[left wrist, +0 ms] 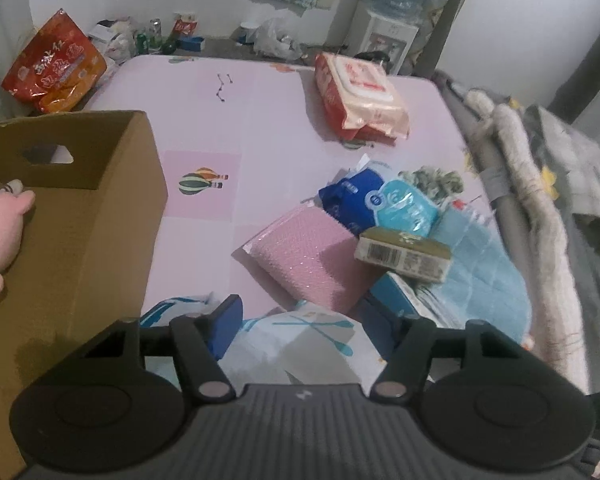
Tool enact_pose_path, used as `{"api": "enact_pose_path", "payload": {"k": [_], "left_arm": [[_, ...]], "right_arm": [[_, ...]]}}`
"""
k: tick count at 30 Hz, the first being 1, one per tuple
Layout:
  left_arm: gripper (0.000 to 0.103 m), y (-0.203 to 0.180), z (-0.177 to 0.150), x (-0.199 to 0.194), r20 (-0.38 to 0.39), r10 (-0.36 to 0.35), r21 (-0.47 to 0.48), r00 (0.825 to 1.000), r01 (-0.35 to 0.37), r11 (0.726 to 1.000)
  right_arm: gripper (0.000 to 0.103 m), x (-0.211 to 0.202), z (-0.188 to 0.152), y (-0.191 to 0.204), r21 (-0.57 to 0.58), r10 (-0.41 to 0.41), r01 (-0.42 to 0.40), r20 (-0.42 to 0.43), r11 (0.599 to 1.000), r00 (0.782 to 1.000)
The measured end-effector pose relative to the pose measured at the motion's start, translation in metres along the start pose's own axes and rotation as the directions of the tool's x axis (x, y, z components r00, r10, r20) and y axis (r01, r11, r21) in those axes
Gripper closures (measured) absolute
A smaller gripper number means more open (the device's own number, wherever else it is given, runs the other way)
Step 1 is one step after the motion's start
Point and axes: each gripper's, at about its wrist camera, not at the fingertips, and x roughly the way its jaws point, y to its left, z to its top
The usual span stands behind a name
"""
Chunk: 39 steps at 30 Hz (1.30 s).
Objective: Organize soft objects
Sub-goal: 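Grasp the white-blue snack bag with the right gripper, then carry the snack bag with the right gripper and drop it in the box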
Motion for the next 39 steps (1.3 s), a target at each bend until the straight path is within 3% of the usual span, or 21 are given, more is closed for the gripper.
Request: {"api": "enact_pose_path", "payload": {"k": [8,12,18,23,26,29,35,39], "left_arm": [[0.037,0.032,-0.014,-0.065,0.092,-0.109,-0.055,0.99,0.115,0.992],[0.037,0.054,-0.021,-0.1,0.164,-0.129,-0.084,0.978,0.144,0.986],[0.037,0.107,-0.032,-0.147,0.286,-0.095,-0.164,0.954,0.147,0.976],[0.037,0.159,-0.035,-0.161,0.327,-0.034,-0.26,0.945,0.124,0.958],[0.037,0.192,-0.036,-0.155,0.326,-0.003,-0.314,0.945,0.111,0.943],[0.036,0.225,-0.034,-0.138,0.291,0.01,-0.38,0.957,0.106,0.919],[0.037,0.283,-0.028,-0.095,0.198,-0.016,-0.505,0.98,0.116,0.855],[0.037,0.298,-0.027,-0.073,0.144,-0.039,-0.549,0.989,0.113,0.828]], "right_arm": [[0.079,-0.015,-0.019,0.064,-0.153,0.034,-0.036,-0.017,0.988,0.999],[0.079,-0.015,-0.029,0.106,-0.249,0.051,-0.063,-0.055,0.966,0.997],[0.079,0.02,-0.043,0.169,-0.374,0.057,-0.113,-0.156,0.921,0.986],[0.079,0.072,-0.049,0.196,-0.404,0.02,-0.123,-0.249,0.906,0.968],[0.079,0.111,-0.049,0.206,-0.407,-0.024,-0.108,-0.305,0.907,0.952],[0.08,0.152,-0.049,0.214,-0.399,-0.082,-0.07,-0.351,0.914,0.933],[0.079,0.225,-0.042,0.212,-0.368,-0.25,0.095,-0.4,0.925,0.882],[0.078,0.263,-0.034,0.208,-0.354,-0.352,0.21,-0.406,0.911,0.843]]}}
